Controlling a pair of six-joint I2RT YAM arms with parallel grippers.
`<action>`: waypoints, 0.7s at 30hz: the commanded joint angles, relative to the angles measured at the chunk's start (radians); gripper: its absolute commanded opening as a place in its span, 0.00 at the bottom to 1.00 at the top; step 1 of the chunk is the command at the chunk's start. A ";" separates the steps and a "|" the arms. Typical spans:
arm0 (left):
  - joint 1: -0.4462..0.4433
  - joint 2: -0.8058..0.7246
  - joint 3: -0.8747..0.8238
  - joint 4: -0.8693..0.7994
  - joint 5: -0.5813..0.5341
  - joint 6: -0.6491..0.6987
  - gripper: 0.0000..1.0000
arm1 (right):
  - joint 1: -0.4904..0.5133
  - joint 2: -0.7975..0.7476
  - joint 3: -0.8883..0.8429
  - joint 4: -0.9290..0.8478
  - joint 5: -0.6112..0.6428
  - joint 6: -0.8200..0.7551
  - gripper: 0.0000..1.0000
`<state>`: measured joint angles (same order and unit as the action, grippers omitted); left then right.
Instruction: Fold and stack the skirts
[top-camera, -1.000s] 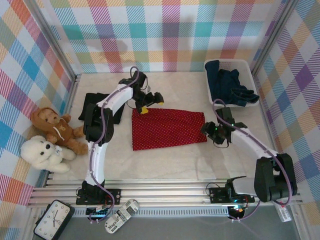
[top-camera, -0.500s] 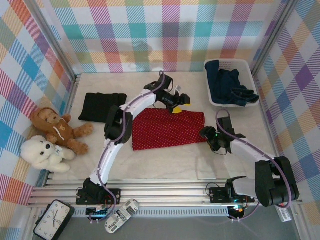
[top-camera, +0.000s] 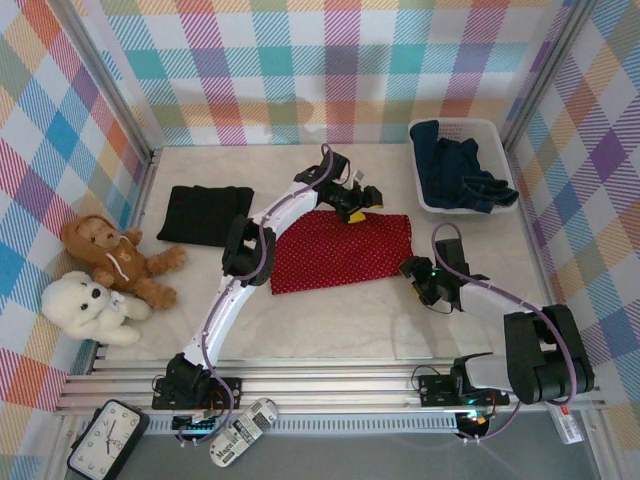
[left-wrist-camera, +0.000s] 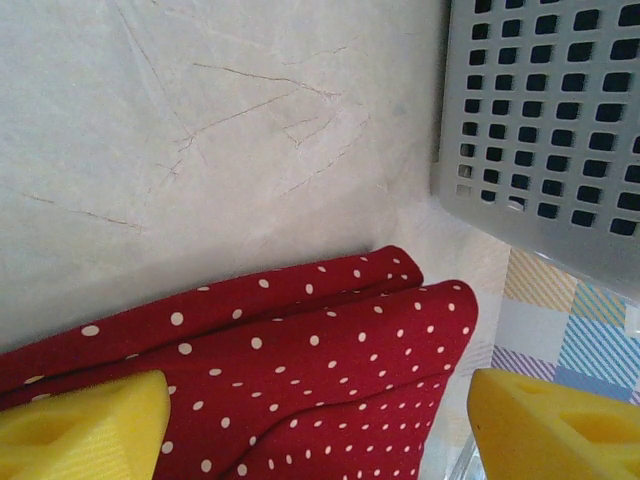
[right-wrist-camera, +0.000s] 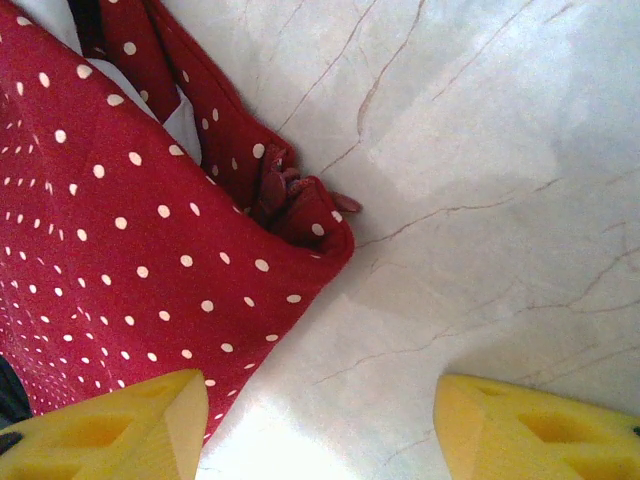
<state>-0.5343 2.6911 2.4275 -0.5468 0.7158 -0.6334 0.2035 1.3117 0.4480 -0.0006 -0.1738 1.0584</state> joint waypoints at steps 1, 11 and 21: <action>0.001 0.055 0.002 -0.085 -0.045 0.044 0.79 | 0.017 0.048 -0.009 0.277 -0.035 -0.019 0.63; 0.000 0.034 -0.024 -0.113 -0.049 0.081 0.79 | 0.018 -0.065 -0.031 0.242 0.098 0.003 0.63; 0.002 0.028 -0.032 -0.112 -0.044 0.081 0.80 | 0.017 -0.038 -0.018 0.196 0.124 -0.012 0.64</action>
<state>-0.5354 2.6904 2.4279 -0.5648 0.7204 -0.5777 0.2184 1.2484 0.4126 0.1619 -0.0715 1.0584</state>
